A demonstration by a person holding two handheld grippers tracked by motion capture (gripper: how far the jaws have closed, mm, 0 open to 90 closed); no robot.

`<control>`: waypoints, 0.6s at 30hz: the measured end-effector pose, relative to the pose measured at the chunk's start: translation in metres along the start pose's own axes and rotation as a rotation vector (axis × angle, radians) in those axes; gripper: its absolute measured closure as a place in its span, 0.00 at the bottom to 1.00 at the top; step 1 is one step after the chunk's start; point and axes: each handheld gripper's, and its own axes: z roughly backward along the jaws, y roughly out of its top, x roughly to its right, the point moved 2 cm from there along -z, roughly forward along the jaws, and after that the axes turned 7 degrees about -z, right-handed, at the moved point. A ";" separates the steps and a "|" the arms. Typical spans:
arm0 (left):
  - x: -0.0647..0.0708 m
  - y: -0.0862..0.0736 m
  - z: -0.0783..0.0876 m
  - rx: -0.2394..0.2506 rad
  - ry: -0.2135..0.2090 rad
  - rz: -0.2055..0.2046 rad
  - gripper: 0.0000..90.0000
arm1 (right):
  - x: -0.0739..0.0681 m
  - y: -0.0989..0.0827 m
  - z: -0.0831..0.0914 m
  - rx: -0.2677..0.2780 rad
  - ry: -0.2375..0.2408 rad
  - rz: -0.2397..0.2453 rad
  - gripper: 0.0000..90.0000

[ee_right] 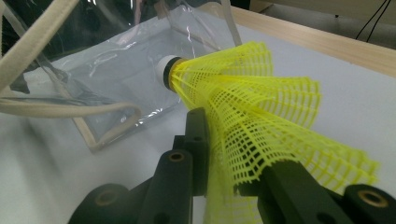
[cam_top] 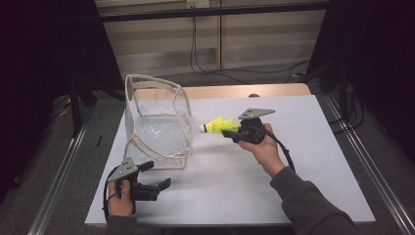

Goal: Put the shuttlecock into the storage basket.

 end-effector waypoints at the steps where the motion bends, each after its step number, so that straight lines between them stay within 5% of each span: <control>1: 0.000 0.000 -0.001 0.002 -0.005 0.000 0.04 | -0.001 0.002 0.001 -0.001 -0.003 0.003 0.88; 18: -0.001 0.001 -0.003 0.001 -0.004 0.001 0.04 | -0.003 0.009 -0.001 -0.004 -0.003 0.007 0.88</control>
